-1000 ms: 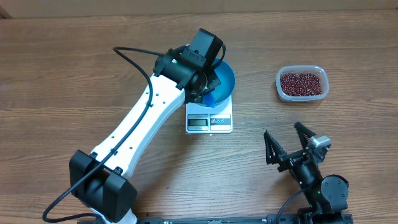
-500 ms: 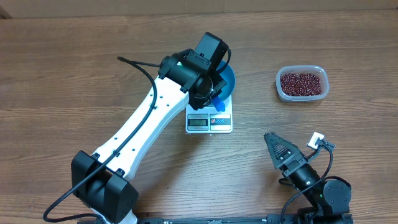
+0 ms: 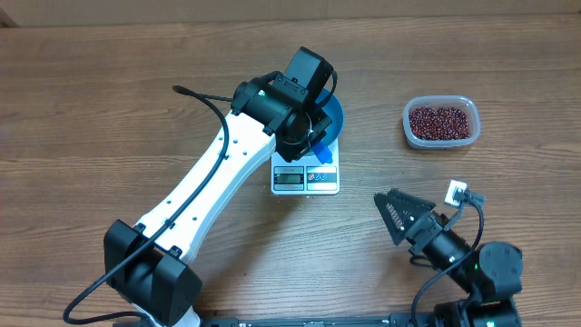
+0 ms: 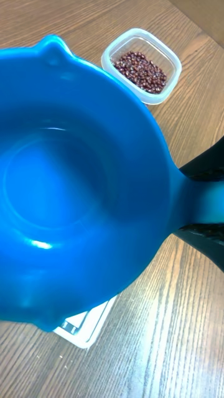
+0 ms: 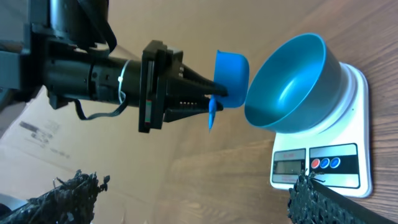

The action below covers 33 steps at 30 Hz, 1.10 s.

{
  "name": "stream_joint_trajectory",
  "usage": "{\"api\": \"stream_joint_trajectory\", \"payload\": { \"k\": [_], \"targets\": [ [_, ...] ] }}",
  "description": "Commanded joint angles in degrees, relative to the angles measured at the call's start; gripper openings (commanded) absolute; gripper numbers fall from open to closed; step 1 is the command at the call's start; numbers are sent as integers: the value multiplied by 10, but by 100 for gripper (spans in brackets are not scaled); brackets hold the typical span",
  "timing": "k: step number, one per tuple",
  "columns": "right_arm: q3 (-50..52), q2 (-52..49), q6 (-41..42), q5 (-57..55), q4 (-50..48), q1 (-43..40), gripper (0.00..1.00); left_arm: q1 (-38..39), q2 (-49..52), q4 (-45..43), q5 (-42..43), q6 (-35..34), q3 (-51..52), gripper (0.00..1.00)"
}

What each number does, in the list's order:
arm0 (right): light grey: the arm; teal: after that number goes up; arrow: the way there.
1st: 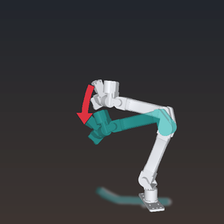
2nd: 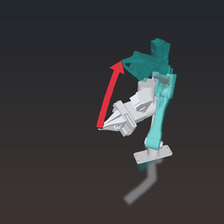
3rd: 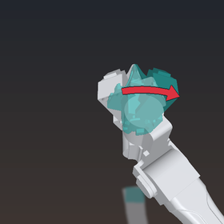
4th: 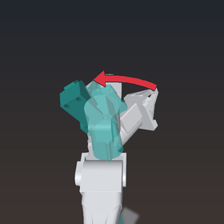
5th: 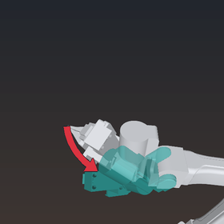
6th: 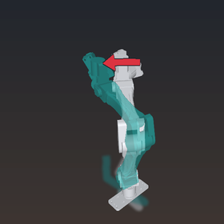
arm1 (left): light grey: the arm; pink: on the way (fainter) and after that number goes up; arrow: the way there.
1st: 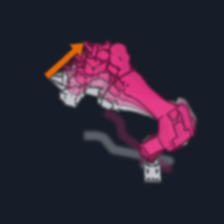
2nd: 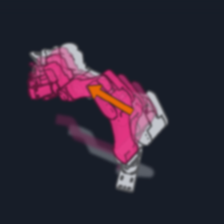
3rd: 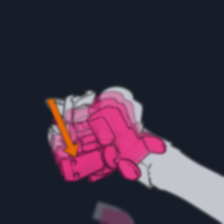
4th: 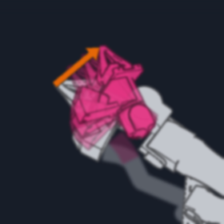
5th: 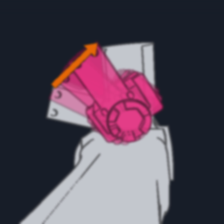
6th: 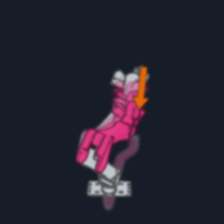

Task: Scoop item into bowl and weigh 150g on scale
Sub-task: 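Reach the right gripper to the scoop handle and grasp it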

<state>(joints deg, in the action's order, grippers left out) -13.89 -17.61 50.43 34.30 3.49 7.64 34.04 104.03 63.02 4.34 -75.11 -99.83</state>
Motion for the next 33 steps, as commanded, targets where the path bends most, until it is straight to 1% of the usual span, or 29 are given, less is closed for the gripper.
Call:
{"api": "stream_joint_trajectory", "payload": {
  "k": [1, 5, 9, 12, 14, 16, 18, 19, 22, 24, 26, 30, 31, 33],
  "targets": [
    [-54, -90, -59, 24, 2, 5, 100, 1, -11, 0, 2, -15, -12, 4],
    [-101, -198, -90, 21, -3, 32, 100, 0, -11, -2, 2, -17, -12, 4],
    [-130, -274, -95, -62, -6, 88, 100, 0, -11, -3, 2, -23, -12, 4],
    [-143, -323, -109, -104, -33, 132, 100, 0, -11, -3, 2, -23, -12, 4],
    [-153, -367, -125, -127, -69, 155, 100, 0, -11, -3, 2, -23, -12, 4],
    [-155, -402, -131, -129, -101, 158, 100, 0, -11, -2, 2, -23, -12, 4],
    [-155, -432, -141, -128, -138, 158, 88, 1, -11, -2, 4, -23, -12, 4],
    [-155, -443, -146, -128, -153, 158, 83, 0, -11, -2, 9, -23, -12, 4],
    [-155, -471, -145, -122, -194, 159, 74, 0, -11, -2, 26, -26, -12, 4],
    [-155, -481, -145, -106, -209, 159, 73, 0, -11, -2, 28, -30, -12, 4],
    [-155, -489, -145, -103, -219, 159, 69, 0, -11, -2, 28, -30, -12, 4],
    [-155, -495, -140, -98, -238, 159, 64, 0, -11, -3, 28, -38, -12, 5],
    [-155, -497, -138, -95, -249, 159, 61, 1, -11, -3, 28, -38, -12, 4],
    [-155, -498, -138, -91, -262, 159, 59, 0, -11, -3, 28, -38, -12, 4]
  ]
}}
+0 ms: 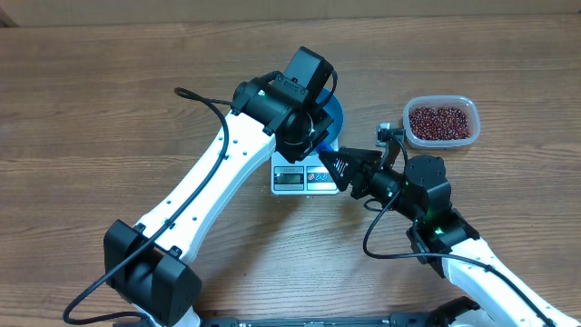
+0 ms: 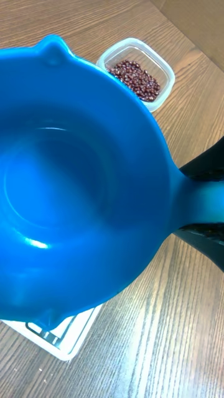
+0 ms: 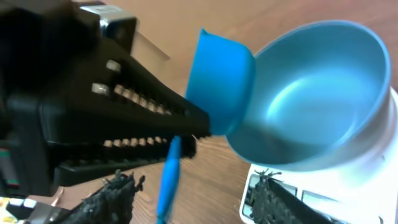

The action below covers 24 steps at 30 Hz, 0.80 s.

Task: Scoop item into bowl and weigh 150g on scale
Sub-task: 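Reach the right gripper to the scoop handle and grasp it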

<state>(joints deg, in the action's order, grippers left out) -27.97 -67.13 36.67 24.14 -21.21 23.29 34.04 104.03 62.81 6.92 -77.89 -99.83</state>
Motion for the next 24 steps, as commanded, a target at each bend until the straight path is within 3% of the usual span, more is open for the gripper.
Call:
{"api": "stream_joint_trajectory", "payload": {
  "k": [1, 24],
  "targets": [
    [-14, -4, 3, 10, -16, 3, 59, 0, -11, 0, 2, -10, -12, 5],
    [-14, -61, 40, 43, -84, 8, 47, 1, -11, -5, 2, -32, -12, 4]
  ]
}}
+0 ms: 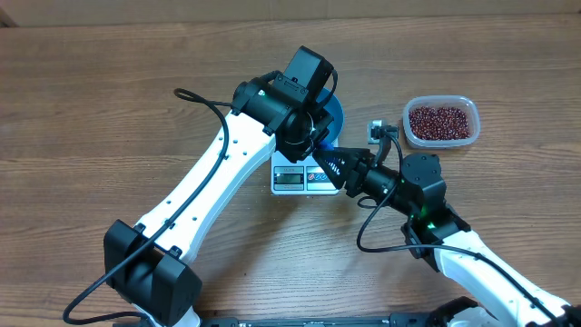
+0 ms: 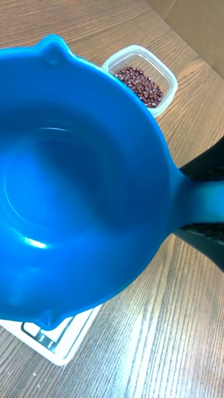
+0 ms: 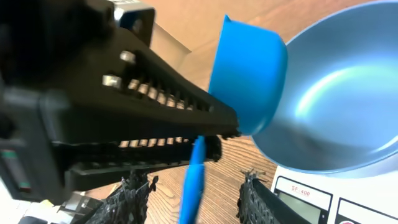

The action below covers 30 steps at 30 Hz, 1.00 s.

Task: Scoop item into bowl and weigh 150g on scale
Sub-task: 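Reach the right gripper to the scoop handle and grasp it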

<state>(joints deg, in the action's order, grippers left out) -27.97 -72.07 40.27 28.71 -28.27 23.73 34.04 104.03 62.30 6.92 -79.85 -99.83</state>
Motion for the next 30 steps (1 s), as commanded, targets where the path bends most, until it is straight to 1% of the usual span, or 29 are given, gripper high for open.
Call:
{"api": "stream_joint_trajectory", "payload": {
  "k": [1, 3, 7, 12, 16, 22, 26, 28, 29, 30],
  "targets": [
    [-14, -12, 4, -4, -23, 3, 45, 1, -11, 0, 2, -12, -12, 4],
    [-14, -12, 4, -5, -36, 3, 43, 1, -11, 0, 2, -12, -12, 4],
    [-14, -12, 4, -12, -38, 3, 30, 1, -11, 0, 3, -14, -12, 4],
    [-14, -12, 4, -16, -43, 3, 30, 1, -11, 0, 3, -14, -12, 4],
    [-14, -12, 4, -16, -43, 3, 21, 1, -11, 0, 2, -16, -12, 4],
    [-14, -12, 14, -16, -42, 3, 14, 1, -11, 0, 2, -16, -12, 4],
    [-14, -12, 17, -16, -42, 3, 6, 1, -11, -1, 2, -16, -12, 4],
    [-14, -12, 17, -14, -42, 3, 4, 1, -11, -2, 2, -16, -12, 4],
    [-14, -12, 17, -5, -43, 3, 4, 1, -11, -2, 2, -16, -12, 10],
    [-14, -12, 17, 2, -42, 3, 4, 1, -11, -2, 2, -16, -12, 21]
  ]
}}
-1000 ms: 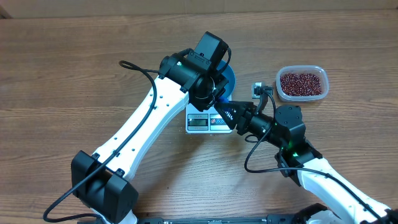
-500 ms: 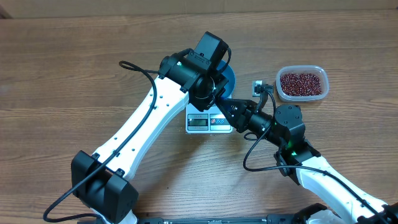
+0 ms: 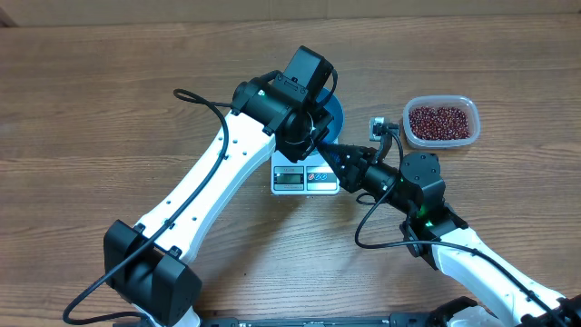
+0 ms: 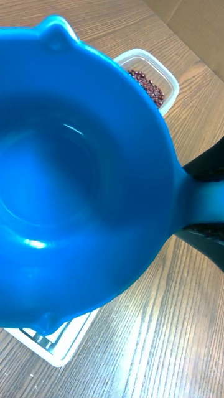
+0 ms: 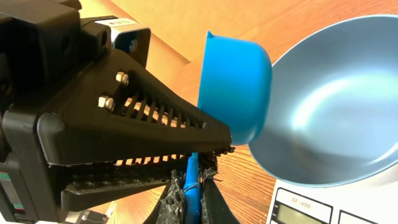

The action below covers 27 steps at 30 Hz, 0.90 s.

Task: Scoop item into bowl and weigh 150g on scale

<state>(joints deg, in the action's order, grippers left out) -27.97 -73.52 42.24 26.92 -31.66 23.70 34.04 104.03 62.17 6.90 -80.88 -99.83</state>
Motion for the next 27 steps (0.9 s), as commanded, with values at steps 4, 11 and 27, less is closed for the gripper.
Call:
{"api": "stream_joint_trajectory", "payload": {
  "k": [4, 11, 27],
  "targets": [
    [-14, 3, -3, 38, -11, 3, 4, 0, -11, -1, 18, 27, -12, 96],
    [-52, 6, -9, 54, 63, -26, 4, -22, -60, -17, 92, 222, -49, 100],
    [-374, 157, -201, -106, 661, -96, 4, -21, -181, 47, -133, 521, -52, 100]
  ]
}}
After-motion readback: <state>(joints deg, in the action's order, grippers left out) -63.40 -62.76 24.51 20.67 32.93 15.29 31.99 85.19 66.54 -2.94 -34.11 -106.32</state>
